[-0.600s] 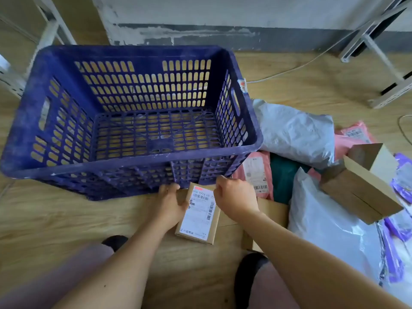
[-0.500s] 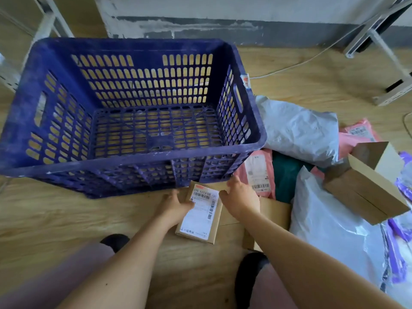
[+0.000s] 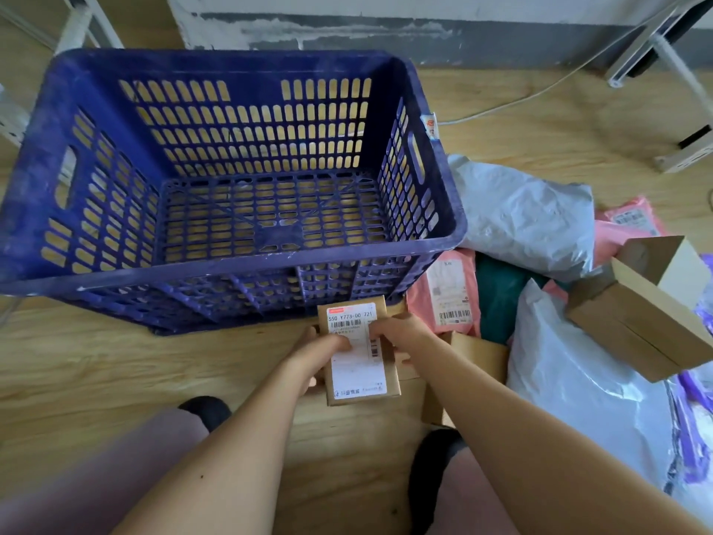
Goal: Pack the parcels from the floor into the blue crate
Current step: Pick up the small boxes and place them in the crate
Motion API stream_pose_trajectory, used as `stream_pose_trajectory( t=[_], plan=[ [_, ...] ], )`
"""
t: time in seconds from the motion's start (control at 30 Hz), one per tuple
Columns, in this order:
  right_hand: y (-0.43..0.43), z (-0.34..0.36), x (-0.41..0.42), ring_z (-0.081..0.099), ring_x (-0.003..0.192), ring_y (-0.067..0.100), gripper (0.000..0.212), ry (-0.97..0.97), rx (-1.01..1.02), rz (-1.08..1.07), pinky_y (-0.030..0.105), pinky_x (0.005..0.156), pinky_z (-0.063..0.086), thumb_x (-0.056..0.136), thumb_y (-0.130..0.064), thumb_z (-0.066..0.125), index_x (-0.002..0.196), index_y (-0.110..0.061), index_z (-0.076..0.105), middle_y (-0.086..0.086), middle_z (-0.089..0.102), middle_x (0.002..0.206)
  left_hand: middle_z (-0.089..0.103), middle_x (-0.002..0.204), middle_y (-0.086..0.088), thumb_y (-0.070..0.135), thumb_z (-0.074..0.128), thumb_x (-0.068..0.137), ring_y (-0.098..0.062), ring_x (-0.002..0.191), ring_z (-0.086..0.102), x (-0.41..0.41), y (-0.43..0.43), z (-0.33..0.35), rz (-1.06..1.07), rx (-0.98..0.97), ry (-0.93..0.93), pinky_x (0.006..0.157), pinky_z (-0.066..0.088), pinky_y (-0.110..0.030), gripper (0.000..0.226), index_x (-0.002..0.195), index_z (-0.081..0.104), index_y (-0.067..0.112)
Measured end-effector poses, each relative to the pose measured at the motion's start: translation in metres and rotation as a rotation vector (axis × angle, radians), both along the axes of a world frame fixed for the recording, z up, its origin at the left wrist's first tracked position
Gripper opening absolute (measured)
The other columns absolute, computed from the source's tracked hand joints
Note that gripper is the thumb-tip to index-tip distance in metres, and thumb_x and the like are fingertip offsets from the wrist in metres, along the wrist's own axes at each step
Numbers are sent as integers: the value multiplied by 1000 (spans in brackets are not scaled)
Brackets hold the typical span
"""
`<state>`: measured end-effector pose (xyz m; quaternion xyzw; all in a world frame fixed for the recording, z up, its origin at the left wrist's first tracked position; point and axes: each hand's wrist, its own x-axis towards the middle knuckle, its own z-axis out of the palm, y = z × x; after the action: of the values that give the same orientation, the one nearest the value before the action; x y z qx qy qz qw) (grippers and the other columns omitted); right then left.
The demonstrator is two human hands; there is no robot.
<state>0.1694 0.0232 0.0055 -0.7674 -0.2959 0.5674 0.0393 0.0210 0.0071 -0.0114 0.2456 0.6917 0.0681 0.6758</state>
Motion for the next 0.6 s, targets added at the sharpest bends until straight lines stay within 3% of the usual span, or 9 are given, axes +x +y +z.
stream_pose_trajectory(
  t=[0.07,0.1,0.2,0.33,0.43,0.5,0.57,0.6],
  plan=[
    [-3,7,7,47,59,11,26,17,-57,44,22,55,43,76,-23,69,97,-9,61,0,55,75,68,107,-7,18,68,67,-24,95,63,-5,-2,7,-19,-15,-16,72,48,-36,54,118,53,13],
    [-6,13,9,46,60,11,22,40,-107,93,26,66,49,76,-24,70,93,-13,62,-1,53,75,68,107,-8,16,68,62,-26,96,64,-8,-3,10,-39,-30,-31,78,51,-40,58,118,54,13],
    [-16,30,19,44,68,9,10,151,-218,225,41,99,45,82,-25,68,85,-21,60,-3,47,73,67,108,-11,0,64,72,-26,100,63,-13,-8,26,-105,-60,-82,91,51,-45,39,110,57,8],
    [-14,57,33,40,62,8,12,190,-264,311,40,102,42,85,-19,66,93,-16,58,-3,40,65,68,103,-8,-5,61,77,-23,98,63,-9,-9,48,-198,-7,-110,95,50,-45,28,101,61,10],
    [-9,79,43,39,59,9,13,139,-277,363,38,96,43,83,-20,68,77,-17,56,-4,41,62,65,102,-8,-4,61,81,-22,96,62,-4,-4,71,-283,14,-112,90,52,-40,24,99,59,10],
    [-7,94,49,47,71,12,18,99,-235,367,40,96,43,79,-21,72,91,-13,61,-1,51,76,65,102,-10,-3,61,82,-25,97,63,-3,1,90,-353,19,-122,90,53,-38,18,96,58,10],
    [-8,106,58,52,106,21,58,66,-168,317,44,97,42,73,-20,78,125,-14,53,6,54,115,66,101,-12,-2,61,84,-25,93,65,-2,7,108,-410,35,-131,90,54,-39,14,93,59,9],
    [-9,112,62,46,122,26,71,71,-137,290,45,97,41,71,-19,79,133,-17,46,8,47,130,66,98,-12,-1,60,86,-25,90,65,-1,9,117,-424,39,-139,90,53,-39,11,90,59,8]
  ],
)
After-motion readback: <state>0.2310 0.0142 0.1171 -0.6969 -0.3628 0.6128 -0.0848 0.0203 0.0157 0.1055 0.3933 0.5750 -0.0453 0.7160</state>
